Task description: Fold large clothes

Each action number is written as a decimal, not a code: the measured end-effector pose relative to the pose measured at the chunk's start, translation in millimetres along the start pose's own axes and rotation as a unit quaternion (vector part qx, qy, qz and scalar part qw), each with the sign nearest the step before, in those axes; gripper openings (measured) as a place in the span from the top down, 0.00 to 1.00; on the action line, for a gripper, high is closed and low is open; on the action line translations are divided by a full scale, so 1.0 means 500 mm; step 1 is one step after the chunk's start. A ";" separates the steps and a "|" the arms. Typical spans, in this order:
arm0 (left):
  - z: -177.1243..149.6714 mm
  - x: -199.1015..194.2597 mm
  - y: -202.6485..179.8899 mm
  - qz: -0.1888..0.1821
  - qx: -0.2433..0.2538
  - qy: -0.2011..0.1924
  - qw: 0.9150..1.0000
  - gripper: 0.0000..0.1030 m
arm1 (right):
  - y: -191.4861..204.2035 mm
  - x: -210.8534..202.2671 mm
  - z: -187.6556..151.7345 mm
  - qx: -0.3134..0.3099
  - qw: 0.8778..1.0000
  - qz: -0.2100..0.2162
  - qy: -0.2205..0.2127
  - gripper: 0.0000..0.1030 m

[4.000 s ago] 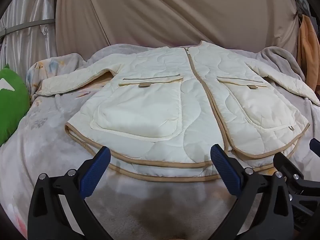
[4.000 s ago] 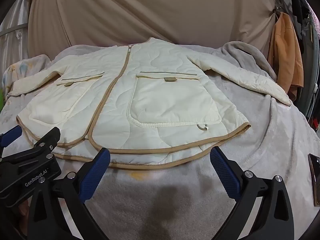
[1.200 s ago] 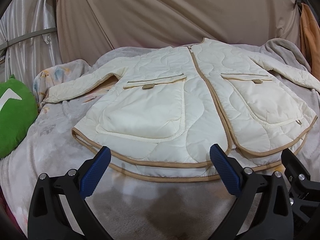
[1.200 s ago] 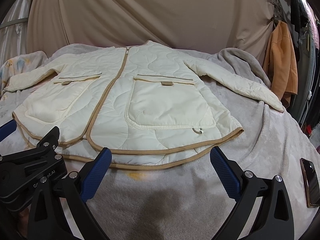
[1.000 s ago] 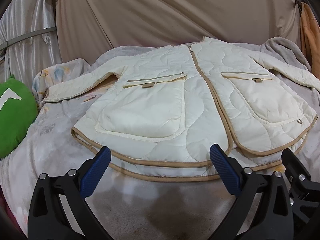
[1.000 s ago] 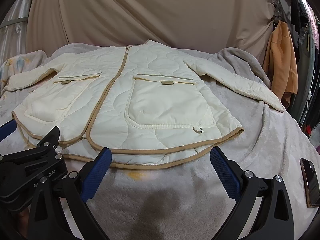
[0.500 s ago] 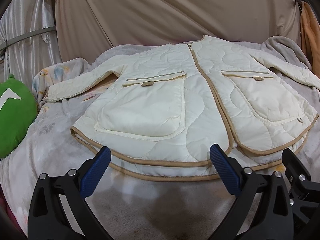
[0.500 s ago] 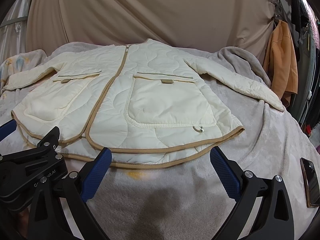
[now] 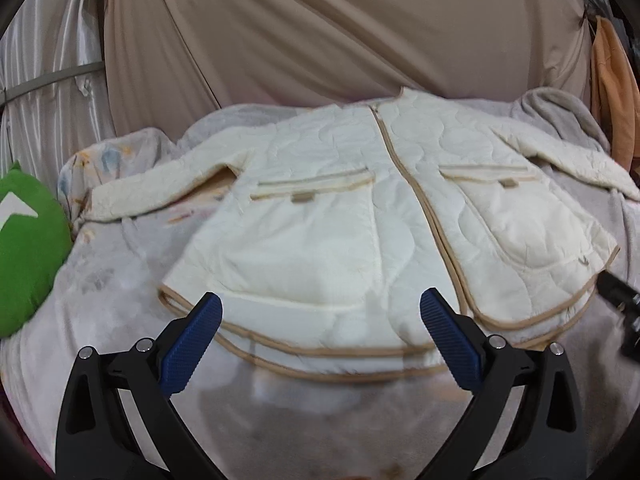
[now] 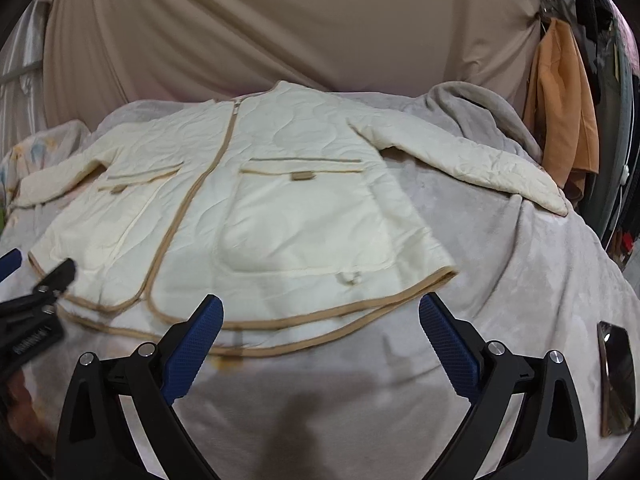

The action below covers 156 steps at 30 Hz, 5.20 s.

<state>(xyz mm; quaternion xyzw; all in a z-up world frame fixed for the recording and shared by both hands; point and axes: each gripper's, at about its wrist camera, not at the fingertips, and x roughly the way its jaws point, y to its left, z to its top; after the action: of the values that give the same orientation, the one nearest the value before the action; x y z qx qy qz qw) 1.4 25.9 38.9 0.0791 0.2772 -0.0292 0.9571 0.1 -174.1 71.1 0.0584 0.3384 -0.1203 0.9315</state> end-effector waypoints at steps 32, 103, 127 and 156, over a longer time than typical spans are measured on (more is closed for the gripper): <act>0.230 0.281 0.163 -0.038 -0.069 0.068 0.995 0.06 | -0.510 0.303 0.497 0.231 0.969 0.027 -0.079 0.91; 0.419 0.514 0.203 -0.158 -0.125 0.039 0.979 0.90 | -0.168 0.407 0.444 -0.028 0.999 0.036 -0.001 0.78; 0.412 0.706 0.089 -0.105 -0.101 0.092 0.985 0.88 | -0.116 0.666 0.525 0.050 0.996 0.073 0.029 0.78; -0.013 0.079 0.337 -0.208 -0.108 0.185 0.954 0.91 | -0.329 -0.022 0.007 0.042 0.981 0.171 0.078 0.94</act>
<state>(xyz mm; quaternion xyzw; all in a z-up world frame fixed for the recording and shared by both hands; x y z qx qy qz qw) 48.1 192.6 35.1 -0.0798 0.4613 -0.1827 0.8645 -49.4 -331.2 76.6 0.1641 0.3900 0.0315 0.9055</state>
